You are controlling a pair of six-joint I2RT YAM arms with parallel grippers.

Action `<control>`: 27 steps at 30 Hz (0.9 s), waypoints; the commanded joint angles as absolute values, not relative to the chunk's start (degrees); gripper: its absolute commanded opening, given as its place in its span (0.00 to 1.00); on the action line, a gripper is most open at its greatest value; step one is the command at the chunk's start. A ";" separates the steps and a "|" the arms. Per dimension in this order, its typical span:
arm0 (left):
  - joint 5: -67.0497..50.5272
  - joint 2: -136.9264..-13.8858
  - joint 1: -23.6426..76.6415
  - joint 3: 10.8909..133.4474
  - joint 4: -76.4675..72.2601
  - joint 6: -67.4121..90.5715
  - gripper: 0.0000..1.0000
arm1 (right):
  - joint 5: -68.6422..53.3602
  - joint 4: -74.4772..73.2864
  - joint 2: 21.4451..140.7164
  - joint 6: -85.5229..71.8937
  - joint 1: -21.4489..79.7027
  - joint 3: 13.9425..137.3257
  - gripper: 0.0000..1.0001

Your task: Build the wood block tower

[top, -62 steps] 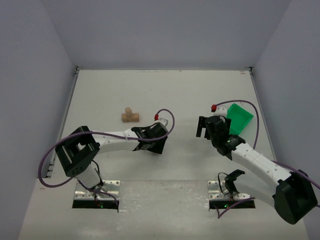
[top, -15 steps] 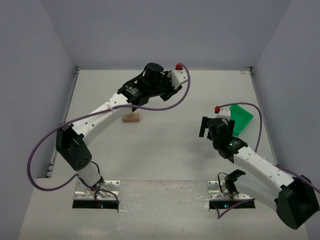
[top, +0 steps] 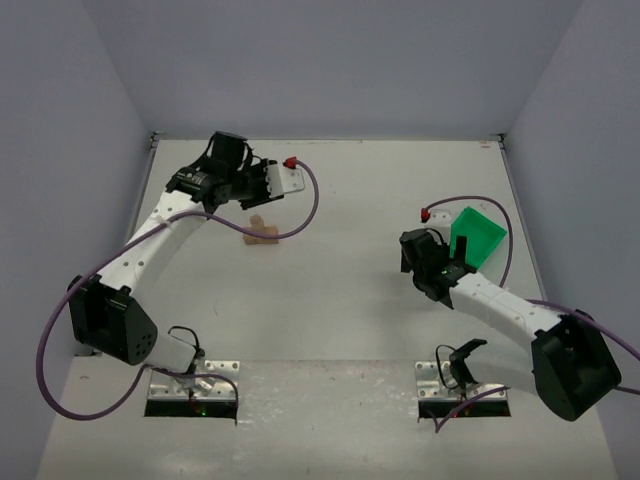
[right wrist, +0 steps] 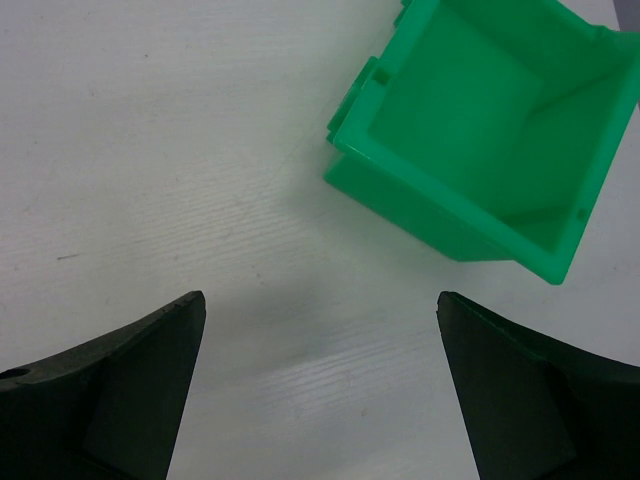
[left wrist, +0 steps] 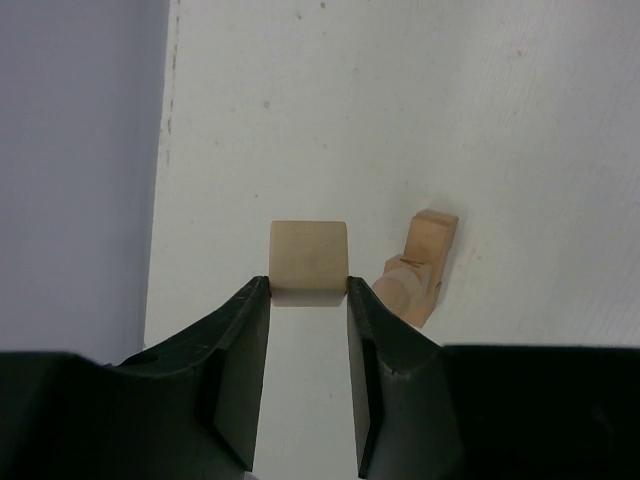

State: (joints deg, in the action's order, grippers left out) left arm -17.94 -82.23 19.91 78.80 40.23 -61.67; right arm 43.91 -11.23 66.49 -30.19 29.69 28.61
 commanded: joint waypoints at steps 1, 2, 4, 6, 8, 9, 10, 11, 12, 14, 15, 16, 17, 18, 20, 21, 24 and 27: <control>-25.13 -83.91 14.24 77.73 45.41 -68.97 0.00 | 49.93 -11.69 67.41 -31.36 29.35 31.91 0.99; -25.30 -83.82 13.70 76.95 45.48 -69.95 0.00 | 50.09 -11.69 67.41 -31.16 29.36 31.96 0.99; -25.38 -83.28 12.53 74.60 44.96 -71.70 0.00 | 50.27 -11.81 67.41 -30.99 29.36 32.23 0.99; -25.75 -82.71 11.52 73.23 43.86 -73.03 0.00 | 50.19 -12.47 67.41 -31.20 29.36 32.52 0.99; -26.33 -82.70 10.74 72.70 44.36 -74.61 0.00 | 50.19 -12.74 67.41 -31.20 29.36 32.60 0.99; -26.57 -82.84 10.52 72.41 45.84 -76.36 0.00 | 50.12 -12.95 67.41 -31.27 29.36 32.75 0.99; -26.56 -83.01 10.46 72.07 46.23 -76.94 0.00 | 50.03 -13.14 67.41 -31.35 29.36 32.85 0.99; -26.67 -83.18 10.46 71.92 46.23 -77.12 0.00 | 50.07 -13.25 67.41 -31.38 29.36 32.93 0.99; -26.72 -83.49 10.46 71.87 46.21 -77.25 0.00 | 50.08 -13.38 67.41 -31.40 29.36 33.00 0.99; -26.72 -84.25 10.46 71.81 46.15 -77.51 0.00 | 50.01 -13.69 67.41 -31.46 29.36 33.13 0.99; -26.66 -84.45 10.46 71.92 46.03 -77.73 0.00 | 50.01 -13.66 67.36 -31.52 29.30 33.13 0.99; -26.63 -84.81 10.46 72.09 45.89 -77.76 0.00 | 49.97 -13.62 67.36 -31.51 29.31 33.13 0.99; -26.63 -85.31 10.46 72.39 45.90 -77.54 0.00 | 49.92 -13.66 67.41 -31.50 29.35 33.17 0.99; -26.71 -85.82 10.43 72.80 46.28 -77.48 0.00 | 49.95 -13.74 67.46 -31.55 29.36 33.22 0.99; -27.06 -87.43 10.37 73.91 47.50 -77.69 0.00 | 50.01 -13.76 67.75 -31.55 29.36 33.30 0.99; -27.22 -88.29 10.37 74.53 48.15 -77.77 0.00 | 50.01 -13.72 67.92 -31.55 29.36 33.39 0.99; -27.33 -90.56 10.37 76.72 50.53 -78.22 0.00 | 50.46 -13.89 68.39 -31.46 29.27 33.49 0.99; -28.24 -91.65 10.24 78.33 52.40 -78.81 0.00 | 50.75 -14.19 68.68 -31.46 29.36 33.92 0.99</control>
State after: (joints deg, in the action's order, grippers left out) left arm -24.74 -91.11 10.72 74.53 49.52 -76.40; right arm 47.80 -14.33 68.30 -30.22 29.69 31.25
